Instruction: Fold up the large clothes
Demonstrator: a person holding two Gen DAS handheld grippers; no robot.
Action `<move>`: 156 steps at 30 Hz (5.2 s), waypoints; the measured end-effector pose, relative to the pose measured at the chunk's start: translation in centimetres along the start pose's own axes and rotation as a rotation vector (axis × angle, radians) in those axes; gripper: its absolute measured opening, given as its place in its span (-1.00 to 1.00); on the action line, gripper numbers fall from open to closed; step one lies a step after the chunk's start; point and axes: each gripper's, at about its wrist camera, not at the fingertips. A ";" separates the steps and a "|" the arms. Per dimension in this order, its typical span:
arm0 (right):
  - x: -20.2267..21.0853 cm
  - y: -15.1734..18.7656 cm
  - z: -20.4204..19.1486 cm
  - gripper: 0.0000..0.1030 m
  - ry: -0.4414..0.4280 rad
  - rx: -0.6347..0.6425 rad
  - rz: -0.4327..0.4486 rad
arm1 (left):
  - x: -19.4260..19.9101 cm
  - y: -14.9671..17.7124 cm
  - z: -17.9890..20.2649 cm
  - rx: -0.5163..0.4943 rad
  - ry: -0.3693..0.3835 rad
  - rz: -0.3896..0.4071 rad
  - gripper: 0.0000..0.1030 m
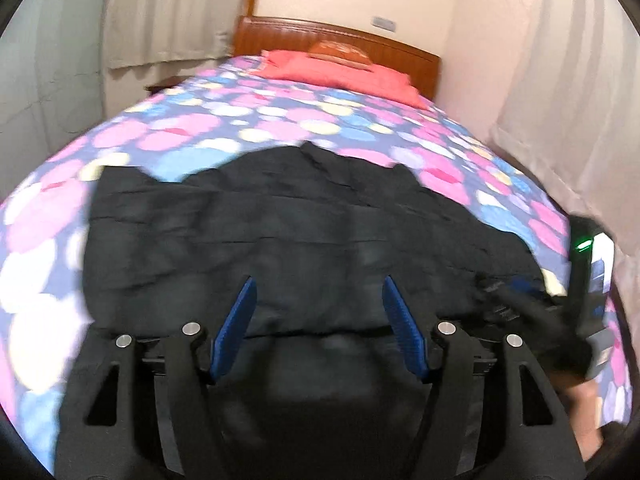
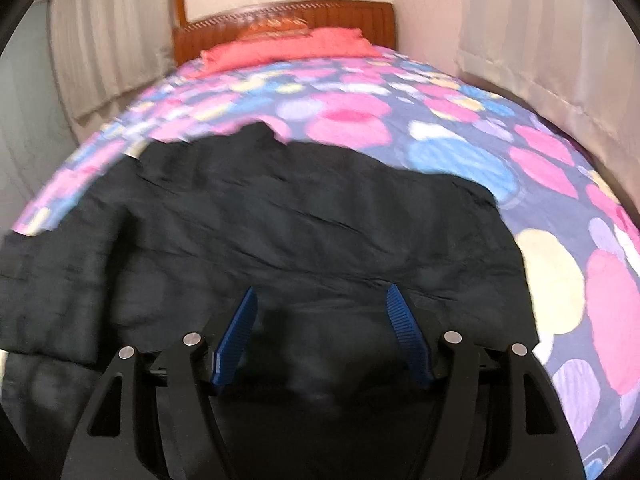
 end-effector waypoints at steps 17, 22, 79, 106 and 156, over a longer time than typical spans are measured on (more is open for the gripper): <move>-2.3 -1.4 -12.9 -0.70 -0.244 0.121 -0.077 | 1.2 1.0 -12.8 0.167 -0.188 -0.026 0.28; 0.8 -3.4 -8.4 -0.71 -0.191 0.070 0.037 | 1.6 0.4 -12.8 0.173 -0.167 -0.006 0.29; -7.6 -5.7 -9.2 0.00 -0.081 0.182 -0.087 | -15.5 -7.1 -2.6 -0.031 -0.141 -0.219 0.33; 0.0 -0.1 1.4 0.07 0.031 0.063 -0.014 | -7.8 -2.5 -6.2 -0.039 -0.185 -0.146 0.43; 14.8 22.7 16.5 0.28 -0.058 -0.317 -0.138 | 11.2 17.4 -17.9 0.501 0.099 -0.204 0.48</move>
Point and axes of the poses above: each gripper's, at about its wrist camera, not at the fingertips, and x roughly against the way its jaws point, z to its right, y to its underside, and after that the axes turned 5 degrees about -z, right-handed
